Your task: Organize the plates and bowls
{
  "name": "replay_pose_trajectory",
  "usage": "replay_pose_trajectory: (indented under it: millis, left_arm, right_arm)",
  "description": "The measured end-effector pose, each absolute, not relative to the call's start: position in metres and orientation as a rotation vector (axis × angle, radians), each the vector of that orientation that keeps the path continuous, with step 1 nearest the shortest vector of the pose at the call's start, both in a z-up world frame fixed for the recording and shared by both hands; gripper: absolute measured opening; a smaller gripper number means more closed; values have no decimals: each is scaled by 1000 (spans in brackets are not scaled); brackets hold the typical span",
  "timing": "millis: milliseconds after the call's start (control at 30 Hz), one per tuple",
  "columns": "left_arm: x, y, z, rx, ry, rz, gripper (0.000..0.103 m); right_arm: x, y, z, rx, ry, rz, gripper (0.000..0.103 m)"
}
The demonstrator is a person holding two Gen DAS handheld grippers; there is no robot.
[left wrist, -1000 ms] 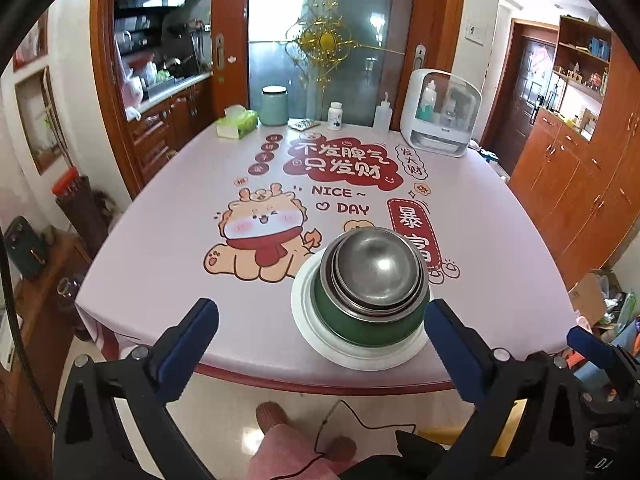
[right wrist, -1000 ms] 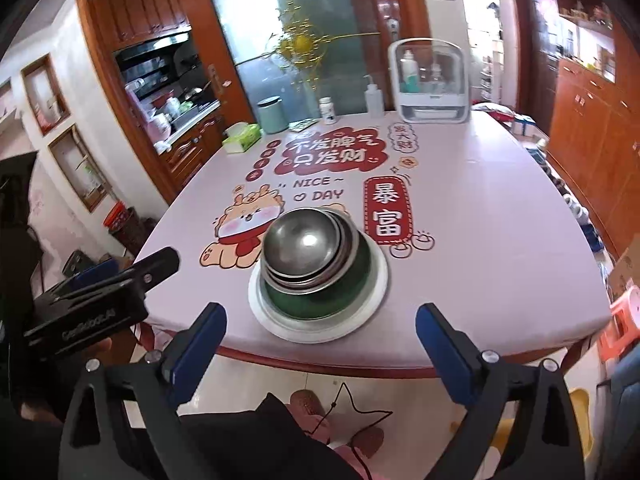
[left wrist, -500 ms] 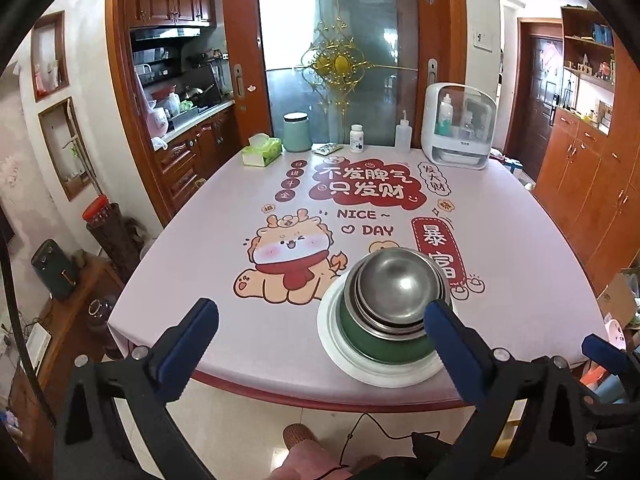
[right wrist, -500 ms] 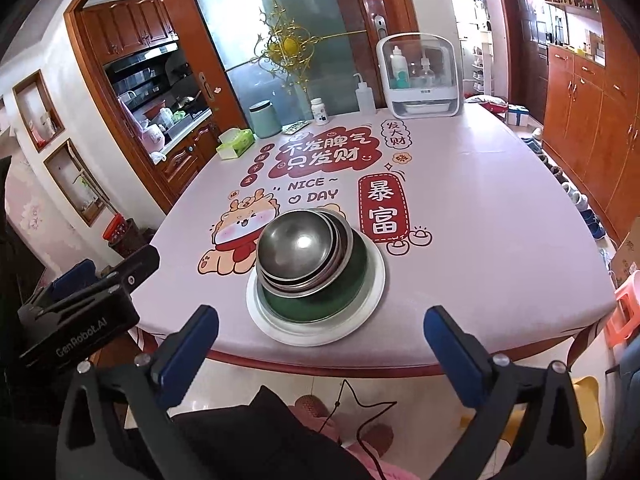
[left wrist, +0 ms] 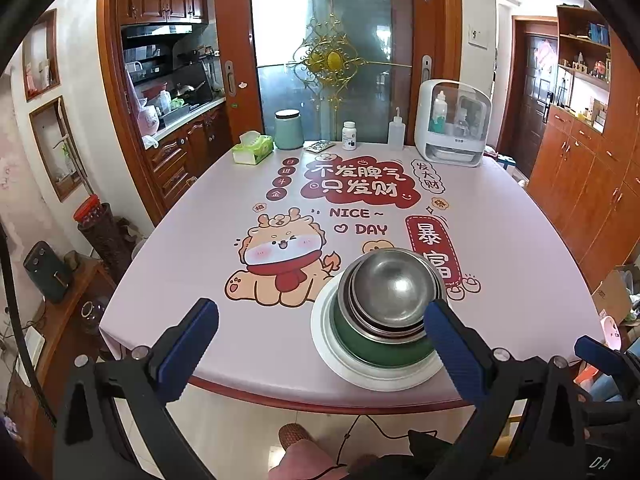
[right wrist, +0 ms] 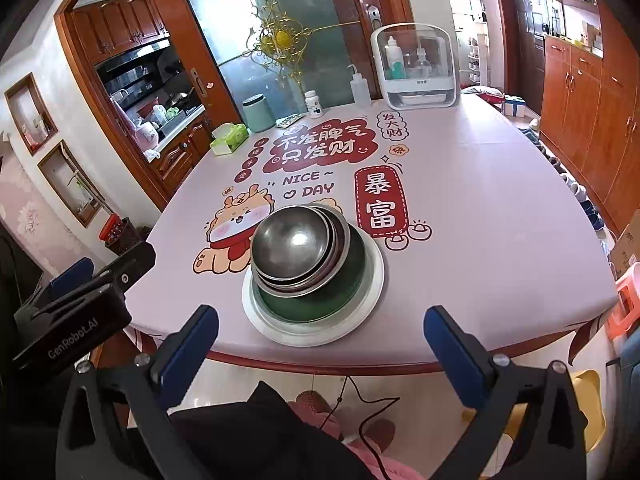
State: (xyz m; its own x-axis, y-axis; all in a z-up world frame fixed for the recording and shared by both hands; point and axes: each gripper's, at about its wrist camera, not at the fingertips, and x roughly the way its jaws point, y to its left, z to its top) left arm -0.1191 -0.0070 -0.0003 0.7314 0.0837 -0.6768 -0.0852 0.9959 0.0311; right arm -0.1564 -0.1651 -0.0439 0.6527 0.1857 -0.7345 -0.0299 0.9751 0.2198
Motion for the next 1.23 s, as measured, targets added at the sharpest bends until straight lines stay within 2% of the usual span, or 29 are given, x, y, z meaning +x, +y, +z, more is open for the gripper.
replay_pose_trajectory:
  millis: [1233]
  left_arm:
    - [-114, -4, -13, -1, 784, 89, 102]
  right_arm:
    - [-146, -164, -54, 205, 899, 117, 103]
